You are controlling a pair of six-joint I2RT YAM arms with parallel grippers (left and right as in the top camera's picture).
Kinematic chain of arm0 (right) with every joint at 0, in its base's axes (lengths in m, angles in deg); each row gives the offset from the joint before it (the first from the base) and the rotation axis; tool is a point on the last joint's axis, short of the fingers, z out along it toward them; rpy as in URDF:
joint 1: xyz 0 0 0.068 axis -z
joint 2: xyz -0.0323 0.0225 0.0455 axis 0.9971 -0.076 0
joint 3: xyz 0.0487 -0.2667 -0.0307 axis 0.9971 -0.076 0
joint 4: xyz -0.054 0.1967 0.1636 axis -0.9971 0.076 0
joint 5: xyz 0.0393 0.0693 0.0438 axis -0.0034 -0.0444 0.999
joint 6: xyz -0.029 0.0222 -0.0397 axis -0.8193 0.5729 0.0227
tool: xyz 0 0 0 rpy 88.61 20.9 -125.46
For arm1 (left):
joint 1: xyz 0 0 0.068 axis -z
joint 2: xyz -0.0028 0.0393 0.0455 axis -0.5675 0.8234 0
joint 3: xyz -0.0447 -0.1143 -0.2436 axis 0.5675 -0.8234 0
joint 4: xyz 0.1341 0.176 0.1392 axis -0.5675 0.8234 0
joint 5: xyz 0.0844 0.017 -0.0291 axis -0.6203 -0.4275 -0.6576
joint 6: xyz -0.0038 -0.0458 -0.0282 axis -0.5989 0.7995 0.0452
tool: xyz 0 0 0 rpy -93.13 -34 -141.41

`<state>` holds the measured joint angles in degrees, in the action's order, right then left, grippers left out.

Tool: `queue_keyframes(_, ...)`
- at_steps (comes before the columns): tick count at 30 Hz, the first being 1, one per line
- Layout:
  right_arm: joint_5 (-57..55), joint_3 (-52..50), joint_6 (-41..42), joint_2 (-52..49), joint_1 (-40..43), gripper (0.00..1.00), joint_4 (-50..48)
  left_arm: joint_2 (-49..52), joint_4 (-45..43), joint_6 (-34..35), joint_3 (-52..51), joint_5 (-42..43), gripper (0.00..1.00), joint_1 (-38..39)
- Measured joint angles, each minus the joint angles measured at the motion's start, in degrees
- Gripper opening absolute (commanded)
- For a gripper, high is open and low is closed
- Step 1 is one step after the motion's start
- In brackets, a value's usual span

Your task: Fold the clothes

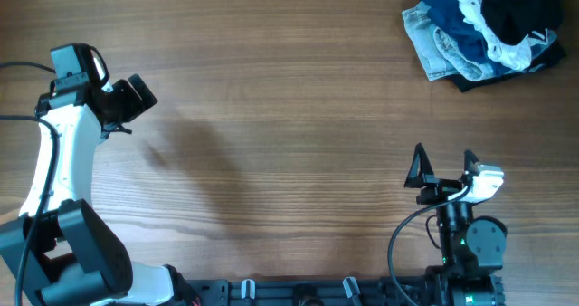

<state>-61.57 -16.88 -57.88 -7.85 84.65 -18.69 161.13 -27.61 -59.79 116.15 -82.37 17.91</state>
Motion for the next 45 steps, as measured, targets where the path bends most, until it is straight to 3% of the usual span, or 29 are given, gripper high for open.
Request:
queue_keyframes(2,0.0,-1.2,-3.4,0.2,-0.9,1.0,-5.3,0.0,0.0,0.0,0.0,0.0,1.0,0.0)
queue_keyframes(6,0.5,-2.7,-11.3,0.3,-2.9,1.0,-5.7,0.0,0.0,0.0,0.0,0.0,1.0,0.0)
queue_keyframes(24,0.7,-2.7,-12.2,0.3,-2.9,1.0,-5.7,-1.2,1.0,0.0,0.0,-0.1,1.0,0.0)
queue_keyframes(26,0.7,-2.7,-12.2,0.3,-2.9,1.0,-5.7,-6.4,-0.9,0.0,-0.2,0.0,1.0,0.3)
queue_keyframes(30,0.7,-2.7,-12.2,0.3,-2.9,1.0,-5.7,-22.3,-20.2,-1.2,-6.0,0.2,1.0,5.8)
queue_keyframes(32,0.7,-2.7,-12.2,0.4,-2.9,1.0,-5.7,-33.1,-28.6,-1.8,-14.4,0.4,1.0,8.1)
queue_keyframes(36,0.9,-2.7,-12.2,0.5,-2.9,1.0,-5.7,-51.5,-34.2,-2.1,-35.2,1.9,1.0,8.3)
queue_keyframes(39,0.9,-2.7,-12.3,0.4,-2.9,1.0,-5.7,-65.5,-46.9,-2.1,-52.5,3.1,1.0,8.3)
queue_keyframes(42,0.9,-2.7,-12.3,0.4,-2.9,1.0,-5.7,-75.0,-49.9,-2.3,-62.3,3.5,1.0,8.3)
queue_keyframes(45,0.9,-2.7,-12.3,0.4,-2.9,1.0,-5.7,-81.3,-48.9,-2.3,-64.7,3.7,1.0,8.2)
